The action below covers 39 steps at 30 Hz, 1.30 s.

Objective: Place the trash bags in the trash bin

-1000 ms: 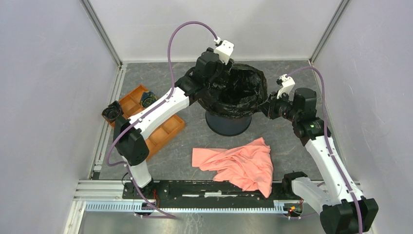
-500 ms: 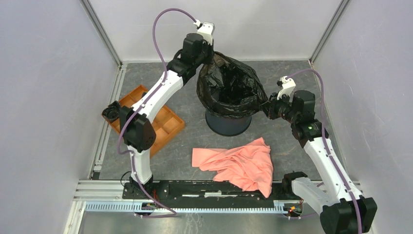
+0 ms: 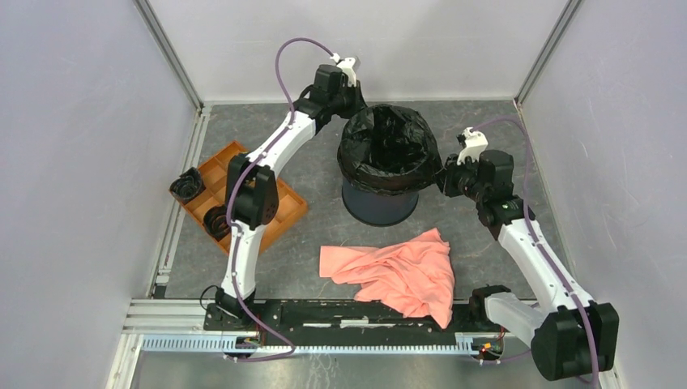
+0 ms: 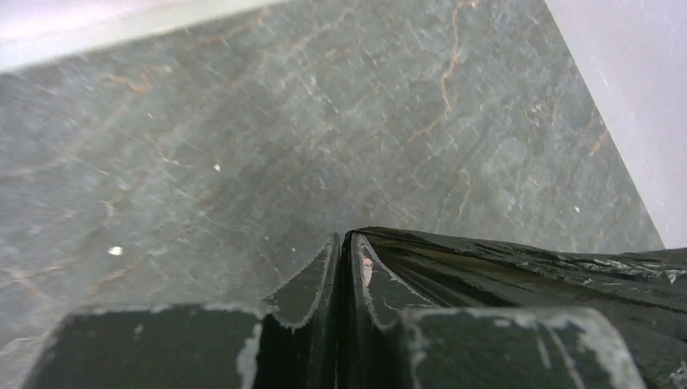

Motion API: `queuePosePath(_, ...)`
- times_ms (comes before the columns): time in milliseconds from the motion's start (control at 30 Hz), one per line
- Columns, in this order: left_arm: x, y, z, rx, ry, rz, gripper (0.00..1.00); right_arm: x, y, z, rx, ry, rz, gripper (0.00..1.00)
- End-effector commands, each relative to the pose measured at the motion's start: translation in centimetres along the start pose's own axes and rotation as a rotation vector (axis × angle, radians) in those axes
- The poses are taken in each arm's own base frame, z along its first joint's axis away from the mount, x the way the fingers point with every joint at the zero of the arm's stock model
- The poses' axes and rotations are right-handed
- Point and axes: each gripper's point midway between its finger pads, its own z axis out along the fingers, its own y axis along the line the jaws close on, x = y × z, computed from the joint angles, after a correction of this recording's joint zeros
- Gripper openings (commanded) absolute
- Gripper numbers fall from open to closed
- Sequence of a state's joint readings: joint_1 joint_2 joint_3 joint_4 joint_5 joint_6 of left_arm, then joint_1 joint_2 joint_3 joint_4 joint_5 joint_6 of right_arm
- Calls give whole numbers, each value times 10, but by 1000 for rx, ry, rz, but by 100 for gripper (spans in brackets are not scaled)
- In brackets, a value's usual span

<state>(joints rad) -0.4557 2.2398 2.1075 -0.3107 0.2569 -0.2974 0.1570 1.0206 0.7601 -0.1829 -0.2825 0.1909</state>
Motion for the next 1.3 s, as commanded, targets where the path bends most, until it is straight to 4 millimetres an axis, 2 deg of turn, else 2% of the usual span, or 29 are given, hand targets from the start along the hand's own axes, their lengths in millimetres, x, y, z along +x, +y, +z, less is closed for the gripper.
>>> queuePosePath(0, 15, -11, 4, 98, 54, -115, 16, 7, -5, 8, 15, -16, 16, 23)
queuePosePath(100, 35, -2, 6, 101, 100, -171, 16, 19, -4, 12, -2, -8, 32, 29)
queuePosePath(267, 46, -5, 2, 141, 136, -233, 16, 33, 2, 12, -42, 38, 44, 37)
queuePosePath(467, 53, -9, -12, 145, 152, -259, 16, 6, 1, -17, 16, 4, -23, 58)
queuePosePath(567, 58, -8, -18, 135, 164, -268, 18, -16, 7, -33, 20, -49, -38, 69)
queuePosePath(633, 55, -4, -26, 115, 175, -255, 23, -35, 9, -43, 29, -83, -55, 74)
queuePosePath(700, 42, 5, -42, 71, 166, -238, 38, -54, 11, -53, 43, -114, -83, 76)
queuePosePath(800, 13, 26, -77, -21, 96, -201, 62, -77, 13, -63, 60, -162, -113, 79)
queuePosePath(900, -16, 45, -119, -130, 14, -167, 76, -80, 13, -59, 53, -171, -106, 81)
queuePosePath(1000, -32, 57, -160, -211, -46, -164, 83, -73, 20, -51, 3, -159, -78, 80)
queuePosePath(1100, -27, 56, -193, -236, -71, -189, 86, -65, 26, -45, -41, -145, -58, 80)
queuePosePath(1133, -24, 50, -206, -228, -87, -202, 87, -62, 27, -45, -50, -140, -57, 79)
queuePosePath(1267, 27, 19, -225, -79, -67, -332, 84, -50, 21, -44, -30, -121, -70, 72)
